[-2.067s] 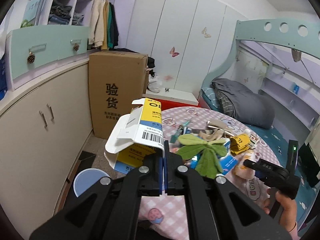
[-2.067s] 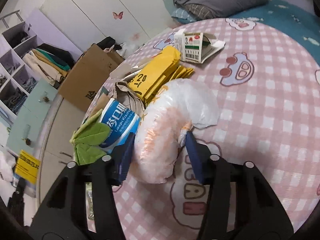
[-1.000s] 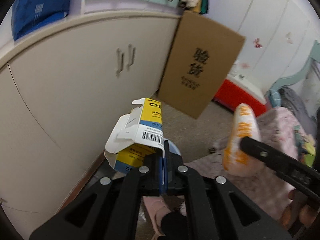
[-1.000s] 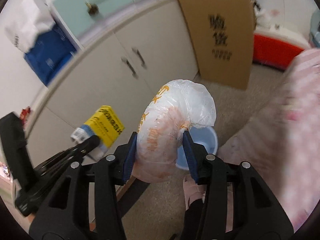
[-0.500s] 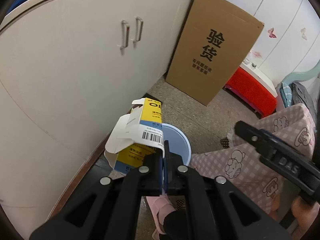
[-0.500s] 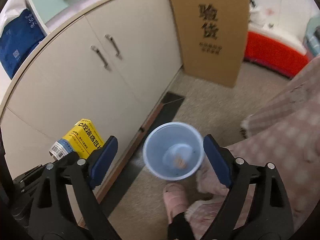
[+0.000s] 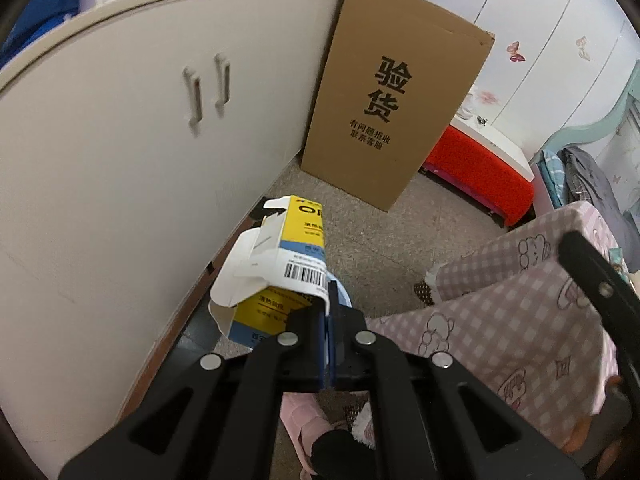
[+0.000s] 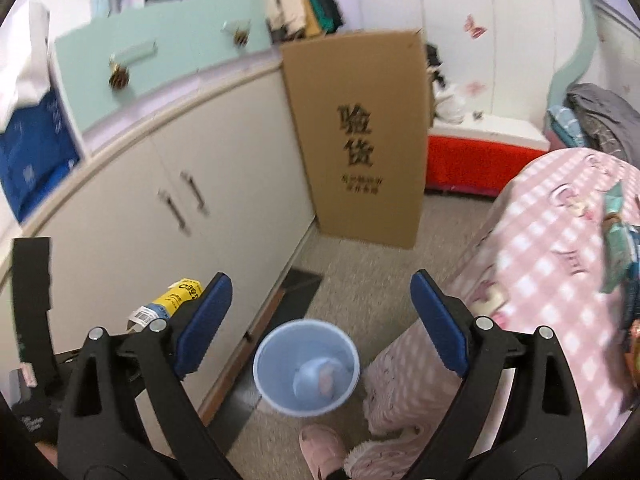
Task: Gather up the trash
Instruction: 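Carry both items to the blue wastebasket and open both grippers over it, then return the left gripper to the table and grasp the snack wrapper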
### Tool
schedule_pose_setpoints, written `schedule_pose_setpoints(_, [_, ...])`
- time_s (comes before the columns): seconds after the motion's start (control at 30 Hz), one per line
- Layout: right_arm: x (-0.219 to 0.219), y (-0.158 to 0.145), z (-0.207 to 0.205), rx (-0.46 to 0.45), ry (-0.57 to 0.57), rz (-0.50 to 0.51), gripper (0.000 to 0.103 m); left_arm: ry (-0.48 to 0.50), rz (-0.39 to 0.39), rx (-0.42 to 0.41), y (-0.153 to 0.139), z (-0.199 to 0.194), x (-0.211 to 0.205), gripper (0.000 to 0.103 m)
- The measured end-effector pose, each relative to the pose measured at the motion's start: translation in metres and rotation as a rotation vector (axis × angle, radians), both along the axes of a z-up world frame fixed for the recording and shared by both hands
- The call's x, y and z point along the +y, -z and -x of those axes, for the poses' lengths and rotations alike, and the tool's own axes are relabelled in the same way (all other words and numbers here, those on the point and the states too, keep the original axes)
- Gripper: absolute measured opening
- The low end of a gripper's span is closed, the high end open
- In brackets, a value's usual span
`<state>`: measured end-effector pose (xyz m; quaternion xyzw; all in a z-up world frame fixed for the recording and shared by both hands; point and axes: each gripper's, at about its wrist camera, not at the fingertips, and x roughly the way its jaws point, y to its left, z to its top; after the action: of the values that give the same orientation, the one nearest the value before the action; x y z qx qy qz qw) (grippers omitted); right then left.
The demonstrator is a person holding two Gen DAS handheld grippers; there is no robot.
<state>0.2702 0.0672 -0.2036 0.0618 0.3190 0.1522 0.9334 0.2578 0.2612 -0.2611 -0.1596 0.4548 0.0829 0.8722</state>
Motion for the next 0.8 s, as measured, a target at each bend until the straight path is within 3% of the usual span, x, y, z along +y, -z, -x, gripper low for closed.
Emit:
schedule_pose_setpoints(0.13, [-0.015, -0.008, 0.002, -0.012, 0.022, -0.065, 0.090, -0.019, -0.006, -0.014, -0.009, -0.023, 0.000, 0.008])
schedule_pose_setpoints(0.17, [-0.017, -0.009, 0.002, -0.010, 0.025, -0.070, 0.090, -0.033, 0.006, -0.016, -0.008, -0.030, 0.002, 0.036])
schedule_pose_setpoints(0.2, [-0.021, -0.010, 0.002, -0.009, 0.030, -0.075, 0.090, -0.044, 0.010, -0.008, -0.007, -0.034, 0.004, 0.075])
schedule_pose_setpoints(0.23, [-0.023, -0.011, 0.003, -0.006, 0.032, -0.078, 0.090, -0.063, 0.009, 0.003, -0.005, -0.038, 0.005, 0.081])
schedule_pose_setpoints(0.5, [-0.040, -0.017, 0.018, 0.013, 0.052, -0.089, 0.090, -0.048, 0.016, -0.020, -0.015, -0.015, -0.015, 0.080])
schedule_pose_setpoints(0.8, [-0.075, -0.045, 0.050, -0.001, 0.072, -0.114, 0.090, 0.008, -0.009, -0.128, -0.066, 0.033, -0.054, 0.081])
